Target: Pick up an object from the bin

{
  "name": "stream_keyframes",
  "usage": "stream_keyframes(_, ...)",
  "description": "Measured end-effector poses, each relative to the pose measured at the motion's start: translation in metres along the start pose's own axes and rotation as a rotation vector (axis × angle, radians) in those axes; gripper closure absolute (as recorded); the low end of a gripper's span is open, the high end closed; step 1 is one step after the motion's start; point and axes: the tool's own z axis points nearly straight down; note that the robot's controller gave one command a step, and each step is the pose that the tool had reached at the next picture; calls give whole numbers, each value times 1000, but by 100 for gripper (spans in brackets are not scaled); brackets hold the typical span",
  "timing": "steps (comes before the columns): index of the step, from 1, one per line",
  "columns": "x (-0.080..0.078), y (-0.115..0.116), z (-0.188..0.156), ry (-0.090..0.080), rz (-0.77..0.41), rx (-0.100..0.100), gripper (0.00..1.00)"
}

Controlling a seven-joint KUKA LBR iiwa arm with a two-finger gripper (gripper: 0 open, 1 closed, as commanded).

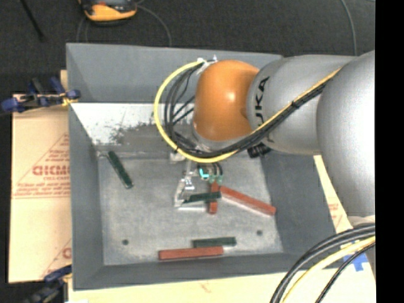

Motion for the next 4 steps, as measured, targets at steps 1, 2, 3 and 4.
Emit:
stream_keyframes(1,-2,0,-5,-8,2,-1,0)
stream_keyframes(2,8,-53,63,-12,-18,1,0)
stream_keyframes(3,6,-52,59,-14,-19,-1,0)
stream_keyframes(4,8,-45,59,-9,-21,-1,0)
